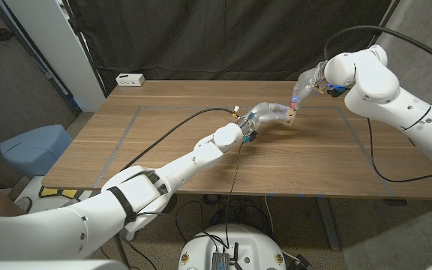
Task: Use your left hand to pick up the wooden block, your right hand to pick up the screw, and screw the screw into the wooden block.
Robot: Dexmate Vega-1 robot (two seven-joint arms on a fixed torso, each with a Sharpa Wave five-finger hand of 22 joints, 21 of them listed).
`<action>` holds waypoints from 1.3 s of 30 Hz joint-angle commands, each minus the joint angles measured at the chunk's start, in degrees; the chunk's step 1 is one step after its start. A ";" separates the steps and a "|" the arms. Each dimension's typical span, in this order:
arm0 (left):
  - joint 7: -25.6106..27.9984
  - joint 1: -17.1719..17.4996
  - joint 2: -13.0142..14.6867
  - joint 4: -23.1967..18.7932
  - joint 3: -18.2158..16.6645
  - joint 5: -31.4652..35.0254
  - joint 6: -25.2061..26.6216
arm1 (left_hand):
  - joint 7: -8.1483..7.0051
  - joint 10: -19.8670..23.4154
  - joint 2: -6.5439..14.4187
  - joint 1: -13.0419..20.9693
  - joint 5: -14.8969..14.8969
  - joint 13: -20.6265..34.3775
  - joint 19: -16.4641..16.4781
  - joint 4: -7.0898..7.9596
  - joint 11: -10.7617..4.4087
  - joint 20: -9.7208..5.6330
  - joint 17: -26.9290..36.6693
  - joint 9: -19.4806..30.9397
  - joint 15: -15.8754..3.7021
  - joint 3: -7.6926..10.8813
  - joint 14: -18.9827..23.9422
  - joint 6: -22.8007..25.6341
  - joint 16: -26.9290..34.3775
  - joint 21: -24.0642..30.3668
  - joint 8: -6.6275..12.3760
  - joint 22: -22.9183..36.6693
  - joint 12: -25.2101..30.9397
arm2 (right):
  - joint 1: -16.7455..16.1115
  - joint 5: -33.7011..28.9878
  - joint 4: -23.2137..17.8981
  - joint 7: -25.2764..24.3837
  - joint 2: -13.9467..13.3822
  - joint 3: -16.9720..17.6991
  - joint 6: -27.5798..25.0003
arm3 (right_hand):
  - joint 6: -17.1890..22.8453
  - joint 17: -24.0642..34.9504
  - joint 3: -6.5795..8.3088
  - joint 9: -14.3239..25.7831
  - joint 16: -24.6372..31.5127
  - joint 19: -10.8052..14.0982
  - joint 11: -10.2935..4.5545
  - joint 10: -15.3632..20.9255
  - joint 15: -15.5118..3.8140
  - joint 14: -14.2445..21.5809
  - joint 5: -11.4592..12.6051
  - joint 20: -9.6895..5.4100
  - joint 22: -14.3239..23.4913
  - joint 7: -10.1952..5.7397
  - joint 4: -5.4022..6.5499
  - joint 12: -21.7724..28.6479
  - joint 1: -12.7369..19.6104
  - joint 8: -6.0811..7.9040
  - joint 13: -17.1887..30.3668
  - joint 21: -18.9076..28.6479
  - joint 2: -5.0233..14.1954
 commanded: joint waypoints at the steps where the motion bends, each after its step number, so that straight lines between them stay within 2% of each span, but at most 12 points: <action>1: -0.09 0.01 -0.06 -0.11 0.07 0.04 0.28 | 0.98 0.48 1.34 -0.46 0.25 4.79 0.01 0.34 -0.22 0.36 0.21 0.36 -3.29 0.63 0.66 4.95 -0.08 -0.14 0.38 0.33 0.39 | -0.94 1.79 0.26 -2.51 -0.69 0.95 1.34 | 1.38 0.18 0.50 0.43 0.43 0.61 -1.03 0.40 -0.83 0.30 -0.04 -0.41 0.31 -0.28 0.05 0.36 1.03 0.70 0.10 0.39 0.20; 12: -0.08 -0.08 -0.16 -0.03 0.14 0.09 0.37 | 0.96 0.56 1.27 -0.48 0.24 4.79 0.01 0.31 -0.21 0.35 0.20 0.35 -3.24 0.60 0.66 5.09 -0.09 -0.13 0.41 0.33 0.39 | -1.32 4.06 0.80 -4.42 -0.98 1.53 2.15 | 3.04 0.25 0.61 0.71 0.56 0.85 -1.71 1.24 -1.37 0.69 -0.02 -0.64 0.30 -0.31 0.05 0.48 1.69 1.48 0.06 0.42 -0.22; 39: 0.08 0.30 0.11 -0.91 0.28 0.27 0.80 | 0.94 0.65 1.33 -0.65 0.24 4.81 -0.02 0.36 -0.20 0.40 0.22 0.35 -3.19 0.62 0.61 5.03 -0.11 -0.14 0.31 0.33 0.34 | -1.76 6.85 0.84 -7.37 -1.99 1.01 1.32 | 7.83 0.61 1.15 1.42 1.08 1.92 -1.63 3.82 -2.49 2.10 -0.02 -1.58 0.30 1.00 0.72 0.83 1.73 3.86 0.01 0.62 0.03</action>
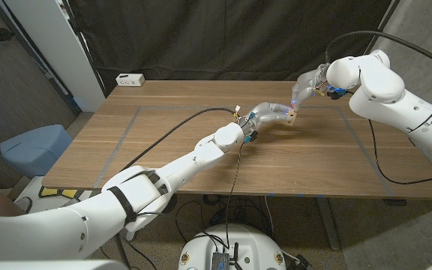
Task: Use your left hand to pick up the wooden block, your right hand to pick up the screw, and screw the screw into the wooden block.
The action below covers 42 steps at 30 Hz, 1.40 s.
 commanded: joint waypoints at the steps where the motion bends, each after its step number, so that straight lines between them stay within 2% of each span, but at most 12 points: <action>1: 0.12 0.31 0.15 -0.40 0.10 0.09 0.17 | 0.92 0.77 0.83 -0.15 0.23 4.81 -0.02 0.38 -0.10 0.37 0.23 0.35 -3.21 0.62 0.60 5.03 -0.11 -0.14 0.33 0.33 0.42 | -0.22 1.13 -0.13 -1.38 -0.55 -0.20 -0.40 | 1.03 0.20 0.51 0.40 0.34 0.52 -0.02 0.87 -0.37 0.55 -0.03 -0.13 0.31 0.25 0.07 0.43 0.45 0.61 0.13 0.33 0.21; 10: 0.16 0.30 0.12 -0.38 0.09 0.10 0.20 | 0.93 0.80 0.83 -0.14 0.25 4.83 -0.06 0.35 -0.10 0.39 0.21 0.35 -3.18 0.66 0.62 5.11 -0.12 -0.16 0.34 0.33 0.41 | -0.25 1.67 -0.07 -2.22 -0.76 -0.24 -0.66 | 2.52 0.26 0.69 0.69 0.52 1.29 -0.14 1.74 -0.72 1.15 -0.08 -0.84 0.30 0.70 0.23 0.49 0.45 1.46 0.12 0.50 0.51; 28: -0.11 0.15 0.02 -0.24 0.16 0.01 0.44 | 0.97 0.77 0.88 -0.24 0.27 4.87 -0.12 0.37 -0.09 0.44 0.22 0.35 -3.21 0.71 0.68 5.10 -0.11 -0.17 0.29 0.33 0.37 | -0.48 1.82 -0.39 -2.68 -1.17 -0.71 -1.75 | 3.93 0.25 0.47 1.06 0.69 1.78 0.31 2.55 -0.88 1.74 -0.28 -1.27 0.29 1.26 0.56 0.43 0.07 2.38 0.11 0.47 0.89; 30: -0.11 0.15 0.01 -0.25 0.15 0.00 0.45 | 0.98 0.76 0.93 -0.27 0.28 4.87 -0.13 0.40 -0.09 0.46 0.23 0.35 -3.21 0.73 0.69 5.10 -0.11 -0.18 0.29 0.33 0.36 | -0.54 1.80 -0.46 -2.81 -1.20 -0.71 -1.90 | 4.32 0.24 0.34 1.15 0.71 2.12 0.04 2.83 -0.87 1.88 -0.34 -1.48 0.28 1.55 0.64 0.45 -0.15 2.62 0.11 0.54 0.84; 42: -0.27 -0.10 -0.18 0.25 0.14 -0.12 0.42 | 1.05 0.75 1.05 -0.31 0.33 4.88 -0.15 0.41 -0.08 0.55 0.25 0.35 -3.05 0.81 0.58 5.05 -0.15 -0.17 0.23 0.34 0.32 | -0.58 1.15 -0.39 -3.47 -1.12 -1.08 -2.23 | 7.23 0.19 -0.07 1.67 1.09 3.71 0.57 4.68 -1.41 3.45 -0.51 -2.48 0.26 3.13 0.80 0.61 -0.71 4.30 0.09 0.75 0.98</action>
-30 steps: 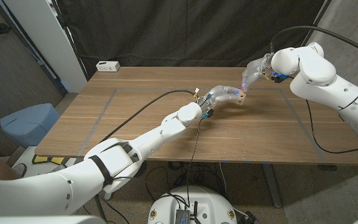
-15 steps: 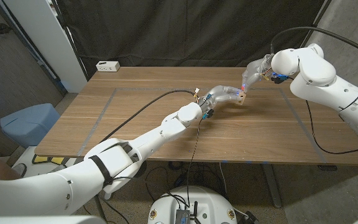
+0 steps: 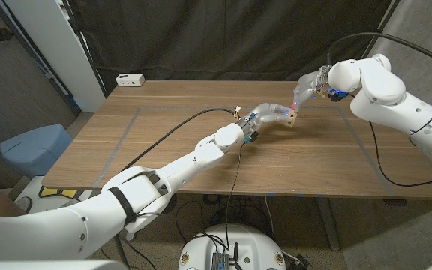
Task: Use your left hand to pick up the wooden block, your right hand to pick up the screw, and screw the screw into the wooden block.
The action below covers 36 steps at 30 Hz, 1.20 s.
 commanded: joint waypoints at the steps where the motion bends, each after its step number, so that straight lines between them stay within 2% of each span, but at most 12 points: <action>1: -0.22 -0.32 -0.27 0.66 0.00 -0.17 -0.03 | 1.06 0.76 1.05 -0.36 0.32 4.88 -0.14 0.43 -0.07 0.48 0.25 0.35 -3.10 0.80 0.59 5.08 -0.15 -0.17 0.46 0.34 0.32 | -0.17 -0.74 -0.02 -0.70 0.06 -0.40 -0.46 | 1.72 0.20 -0.08 0.40 0.40 1.12 -0.06 1.27 -0.60 1.13 -0.08 -0.37 0.25 0.19 0.36 0.41 -0.53 0.88 0.08 0.29 0.31; 6: -0.52 -0.56 -0.48 1.25 0.01 -0.31 -0.23 | 1.04 0.71 1.03 -0.32 0.34 4.89 -0.16 0.38 -0.07 0.49 0.23 0.35 -3.04 0.84 0.64 4.95 -0.15 -0.17 0.40 0.34 0.29 | 0.24 -1.53 0.19 0.17 0.34 -0.96 -0.91 | 2.06 0.23 -0.37 0.58 0.49 1.34 0.16 1.88 -0.69 1.55 -0.11 -0.63 0.25 0.64 0.57 0.45 -1.09 1.20 0.08 0.22 0.25; 9: -0.62 -0.71 -0.62 1.65 0.03 -0.34 -0.43 | 1.08 0.68 1.03 -0.27 0.36 4.90 -0.17 0.34 -0.06 0.52 0.21 0.35 -3.11 0.88 0.65 4.97 -0.16 -0.17 0.40 0.34 0.27 | 0.43 -1.53 0.29 0.74 0.36 -1.04 -0.90 | 0.51 0.25 -0.74 0.27 0.31 1.36 0.94 1.31 -0.61 1.46 -0.12 -0.60 0.24 0.63 0.74 0.00 -1.90 0.42 0.07 0.06 -0.18; 23: -0.57 -0.76 -0.63 1.69 0.07 -0.27 -0.52 | 1.03 0.48 1.04 -0.31 0.39 4.93 -0.16 0.31 -0.06 0.45 0.22 0.35 -3.03 0.91 0.50 4.82 -0.22 -0.16 0.30 0.34 0.18 | 1.07 -2.41 -0.65 3.91 -0.13 -1.13 -2.21 | -5.35 0.25 -1.22 -0.78 -0.70 -0.01 2.49 -1.53 0.47 -0.18 0.09 0.29 0.26 0.91 0.82 -1.22 -3.70 -2.63 0.12 -0.63 -1.23; 25: -0.47 -0.71 -0.58 1.56 0.08 -0.22 -0.45 | 1.01 0.46 1.06 -0.30 0.39 4.94 -0.17 0.31 -0.05 0.49 0.23 0.35 -3.00 0.92 0.51 4.79 -0.21 -0.16 0.28 0.34 0.16 | 1.14 -2.52 -0.66 4.22 -0.16 -1.14 -2.30 | -6.44 0.26 -1.23 -0.89 -0.83 -0.16 3.24 -2.00 0.65 -0.50 0.13 0.38 0.27 0.87 0.84 -1.32 -3.94 -3.14 0.14 -0.66 -1.29; 33: -0.47 -0.62 -0.46 1.28 0.06 -0.23 -0.26 | 1.06 0.51 1.04 -0.33 0.40 4.96 -0.16 0.30 -0.06 0.43 0.22 0.35 -3.03 0.93 0.56 4.82 -0.19 -0.15 0.27 0.34 0.18 | 1.82 -2.96 -0.47 5.63 -0.17 -1.32 -2.14 | -10.25 0.28 -1.33 -1.23 -1.14 -1.04 3.65 -3.96 1.19 -1.51 0.23 0.86 0.27 1.00 0.90 -1.59 -4.87 -5.00 0.19 -0.81 -1.57; 36: -0.42 -0.63 -0.51 1.37 0.05 -0.23 -0.33 | 1.04 0.42 1.04 -0.34 0.41 4.95 -0.15 0.29 -0.06 0.42 0.21 0.35 -3.04 0.95 0.55 4.85 -0.21 -0.15 0.27 0.34 0.13 | 1.66 -2.68 -0.57 5.29 -0.44 -0.90 -1.65 | -11.34 0.26 -1.29 -1.31 -1.25 -1.23 3.71 -4.35 1.42 -1.86 0.27 0.96 0.27 0.51 0.80 -1.59 -4.90 -5.53 0.20 -0.83 -1.68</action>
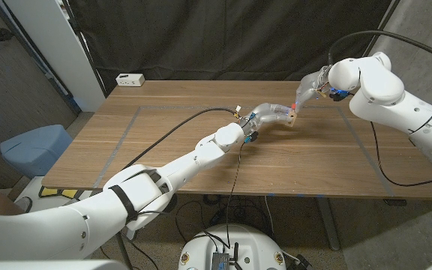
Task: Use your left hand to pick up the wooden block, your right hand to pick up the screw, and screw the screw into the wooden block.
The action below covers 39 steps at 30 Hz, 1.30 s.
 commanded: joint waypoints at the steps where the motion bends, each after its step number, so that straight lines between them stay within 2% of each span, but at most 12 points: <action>1: 0.12 0.04 0.02 -0.09 -0.05 0.01 -0.03 | 1.05 0.34 1.01 -0.36 0.24 4.95 -0.13 0.46 -0.21 0.41 0.21 0.35 -3.04 0.77 0.56 4.80 -0.20 -0.14 0.38 0.34 0.49 | 0.33 -0.17 -0.17 0.96 -0.51 0.41 0.60 | -1.54 0.26 -0.02 -0.11 -0.37 -0.60 -0.21 -0.84 0.08 -0.47 0.29 0.36 0.27 -0.45 -0.08 -0.01 -0.57 -0.86 0.20 -0.16 -0.27; 7: 0.06 -0.06 -0.03 0.12 -0.02 0.03 -0.20 | 1.09 0.43 1.01 -0.39 0.25 4.97 -0.18 0.46 -0.22 0.40 0.21 0.35 -3.12 0.78 0.57 4.79 -0.20 -0.16 0.35 0.34 0.52 | -0.96 1.14 -0.90 -1.52 -1.88 2.09 2.89 | -3.77 0.23 0.31 -0.33 -0.44 -1.10 -1.32 -2.01 -0.10 -1.02 0.41 1.16 0.26 -1.96 -0.55 -0.04 -0.16 -2.02 0.22 -0.15 -0.48; 12: -0.01 0.03 0.07 -0.13 0.02 0.06 -0.14 | 1.09 0.42 1.00 -0.34 0.27 4.98 -0.17 0.41 -0.22 0.40 0.20 0.35 -3.11 0.80 0.55 4.79 -0.21 -0.15 0.34 0.34 0.51 | -1.74 2.66 -1.18 -2.91 -2.65 3.39 4.79 | -4.31 0.20 0.51 -0.42 -0.48 -1.20 -2.27 -2.42 -0.27 -1.31 0.44 1.37 0.26 -2.72 -0.83 -0.01 0.22 -2.34 0.22 -0.11 -0.60; 17: 0.11 0.31 0.36 -0.91 0.04 0.18 0.23 | 1.04 0.41 1.06 -0.41 0.27 5.00 -0.16 0.46 -0.21 0.43 0.23 0.36 -3.12 0.80 0.50 4.78 -0.21 -0.14 0.32 0.34 0.51 | -2.04 4.49 -0.65 -4.31 -3.25 4.30 7.68 | -4.27 0.18 0.76 -0.49 -0.52 -1.18 -2.52 -2.44 -0.49 -1.55 0.48 0.77 0.26 -3.15 -1.13 0.11 0.75 -2.40 0.22 -0.05 -0.67; 29: 0.20 0.46 0.48 -1.33 0.04 0.22 0.53 | 0.97 0.49 1.02 -0.54 0.27 5.01 -0.21 0.50 -0.19 0.42 0.24 0.36 -3.12 0.76 0.56 4.76 -0.18 -0.16 0.28 0.34 0.52 | -0.34 6.40 1.80 -4.76 -2.85 4.30 13.49 | -2.44 0.18 1.72 -0.73 -0.32 -0.93 -3.72 -1.90 -1.47 -1.60 0.68 -0.03 0.25 -4.74 -1.90 0.55 2.83 -1.98 0.21 0.14 -0.88; 39: -0.01 -0.19 -0.15 0.31 0.00 0.03 -0.01 | 0.99 0.53 0.96 -0.54 0.27 5.03 -0.21 0.46 -0.21 0.41 0.23 0.36 -3.15 0.76 0.57 4.80 -0.18 -0.16 0.27 0.34 0.53 | 2.47 5.35 4.10 -1.83 -1.15 2.73 16.07 | -1.51 0.18 2.32 -0.60 -0.24 -0.81 -4.55 -1.58 -2.08 -1.63 0.77 -0.16 0.25 -5.43 -2.13 0.68 4.15 -1.63 0.20 0.19 -0.94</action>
